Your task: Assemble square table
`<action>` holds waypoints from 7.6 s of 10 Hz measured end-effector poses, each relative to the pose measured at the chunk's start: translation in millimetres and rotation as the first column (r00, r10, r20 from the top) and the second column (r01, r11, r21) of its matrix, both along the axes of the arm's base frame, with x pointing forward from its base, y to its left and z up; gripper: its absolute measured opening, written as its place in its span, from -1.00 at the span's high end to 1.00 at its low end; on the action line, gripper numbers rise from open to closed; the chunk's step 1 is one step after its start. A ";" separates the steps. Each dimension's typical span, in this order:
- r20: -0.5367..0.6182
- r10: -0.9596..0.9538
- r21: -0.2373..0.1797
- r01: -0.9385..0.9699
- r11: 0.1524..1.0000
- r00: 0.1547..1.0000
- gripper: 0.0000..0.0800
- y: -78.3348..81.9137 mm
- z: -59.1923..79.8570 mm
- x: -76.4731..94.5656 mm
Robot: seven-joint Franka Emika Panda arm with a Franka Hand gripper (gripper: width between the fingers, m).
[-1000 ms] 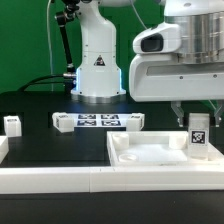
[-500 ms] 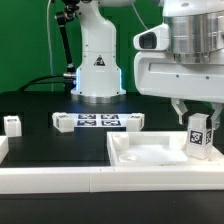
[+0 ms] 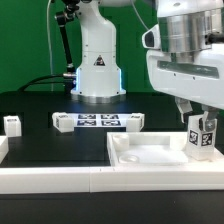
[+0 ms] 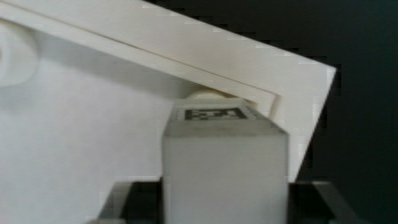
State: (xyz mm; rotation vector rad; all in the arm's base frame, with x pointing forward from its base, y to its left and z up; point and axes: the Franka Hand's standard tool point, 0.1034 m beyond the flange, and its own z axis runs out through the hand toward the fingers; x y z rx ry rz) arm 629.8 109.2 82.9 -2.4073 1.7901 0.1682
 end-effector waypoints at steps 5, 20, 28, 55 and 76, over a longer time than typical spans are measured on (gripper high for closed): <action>-0.044 -0.412 -0.014 0.412 0.911 0.910 0.27 2.2 0.4 -0.2; -0.002 0.196 -0.013 -0.196 0.981 0.981 -0.62 8.6 -5.7 -9.4; 0.067 0.785 -0.071 -0.782 0.619 0.615 -0.62 9.8 0.7 -2.4; -0.016 -0.435 -0.006 0.435 0.901 0.900 0.27 2.7 0.1 -0.5; 0.037 0.766 -0.091 -0.762 0.642 0.641 -0.62 8.2 1.2 -4.6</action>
Offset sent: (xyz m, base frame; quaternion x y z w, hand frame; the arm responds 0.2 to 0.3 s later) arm -0.0102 -0.0023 -0.0046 -0.0074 0.0221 0.2249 0.9741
